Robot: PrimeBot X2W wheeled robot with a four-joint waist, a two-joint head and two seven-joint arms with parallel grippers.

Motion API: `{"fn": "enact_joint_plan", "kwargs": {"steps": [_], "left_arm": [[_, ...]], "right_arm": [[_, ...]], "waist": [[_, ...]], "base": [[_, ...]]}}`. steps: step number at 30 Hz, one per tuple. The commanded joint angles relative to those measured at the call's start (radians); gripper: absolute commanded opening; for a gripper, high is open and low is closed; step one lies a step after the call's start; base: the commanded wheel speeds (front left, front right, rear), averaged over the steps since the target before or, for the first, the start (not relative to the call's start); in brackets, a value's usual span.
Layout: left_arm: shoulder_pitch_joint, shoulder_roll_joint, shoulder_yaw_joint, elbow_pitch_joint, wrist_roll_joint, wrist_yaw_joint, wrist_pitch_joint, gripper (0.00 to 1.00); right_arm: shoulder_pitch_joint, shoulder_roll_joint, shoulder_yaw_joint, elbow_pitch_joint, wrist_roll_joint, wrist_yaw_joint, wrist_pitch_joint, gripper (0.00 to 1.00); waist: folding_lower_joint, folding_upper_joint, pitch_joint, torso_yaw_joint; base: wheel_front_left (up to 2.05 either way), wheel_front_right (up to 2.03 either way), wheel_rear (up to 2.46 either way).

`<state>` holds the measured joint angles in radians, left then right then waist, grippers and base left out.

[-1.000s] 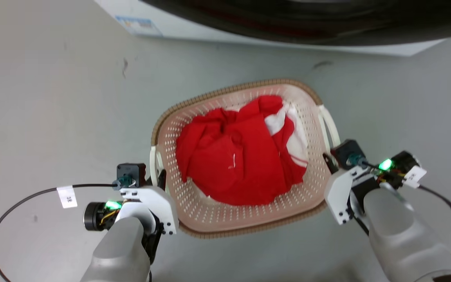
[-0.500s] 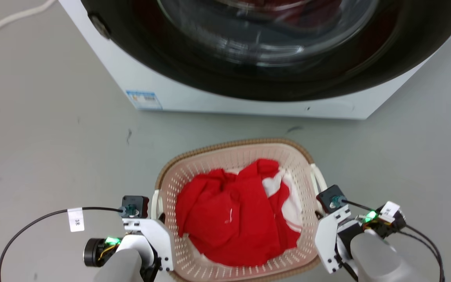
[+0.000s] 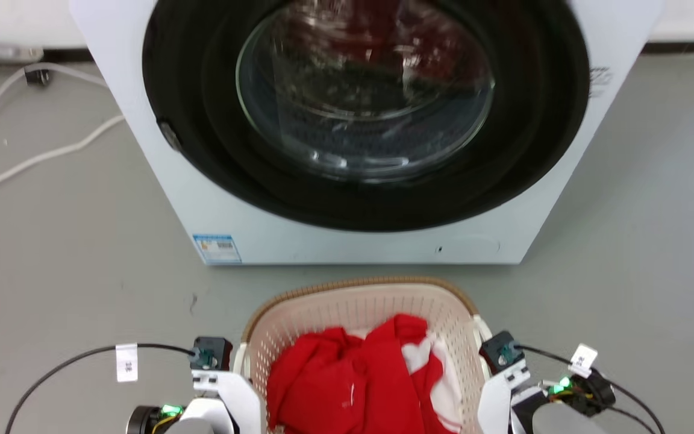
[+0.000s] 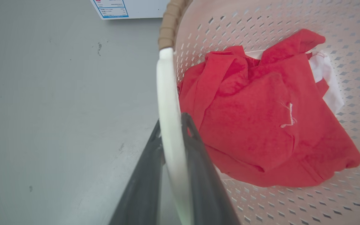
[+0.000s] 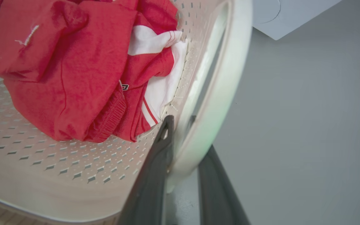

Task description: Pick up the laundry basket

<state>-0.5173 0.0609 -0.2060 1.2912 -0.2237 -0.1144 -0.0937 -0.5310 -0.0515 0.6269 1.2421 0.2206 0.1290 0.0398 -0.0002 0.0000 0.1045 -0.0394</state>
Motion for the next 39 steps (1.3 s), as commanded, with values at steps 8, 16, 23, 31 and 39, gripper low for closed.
{"fn": "enact_joint_plan", "kwargs": {"steps": [8, 16, 23, 31, 39], "left_arm": [[0.018, 0.002, -0.024, -0.007, -0.008, -0.007, 0.062, 0.00], [-0.001, -0.002, -0.048, -0.008, -0.020, -0.014, 0.107, 0.00], [0.015, -0.003, -0.067, -0.008, -0.033, -0.016, 0.132, 0.00], [0.017, 0.005, -0.080, -0.008, -0.049, -0.016, 0.130, 0.00], [0.012, 0.011, -0.094, -0.008, -0.061, -0.016, 0.128, 0.00]], "right_arm": [[0.047, 0.002, 0.068, 0.012, 0.071, 0.003, 0.070, 0.00], [0.049, 0.002, 0.136, 0.001, 0.150, 0.003, 0.144, 0.00], [0.048, 0.003, 0.185, 0.009, 0.205, 0.003, 0.177, 0.00], [0.036, -0.004, 0.227, 0.014, 0.254, 0.003, 0.182, 0.00], [0.025, -0.007, 0.262, 0.019, 0.291, 0.003, 0.175, 0.00]], "waist": [[0.0002, 0.0000, -0.108, -0.019], [0.0002, 0.0000, -0.143, -0.022], [0.0002, 0.0000, -0.161, -0.024], [0.0002, 0.0000, -0.161, -0.024], [0.0002, 0.0000, -0.155, -0.022]], "base": [[0.00, 0.00, 0.00], [0.00, 0.00, 0.00], [0.00, 0.00, 0.00], [0.00, 0.00, 0.00], [0.00, 0.00, 0.00]]}}
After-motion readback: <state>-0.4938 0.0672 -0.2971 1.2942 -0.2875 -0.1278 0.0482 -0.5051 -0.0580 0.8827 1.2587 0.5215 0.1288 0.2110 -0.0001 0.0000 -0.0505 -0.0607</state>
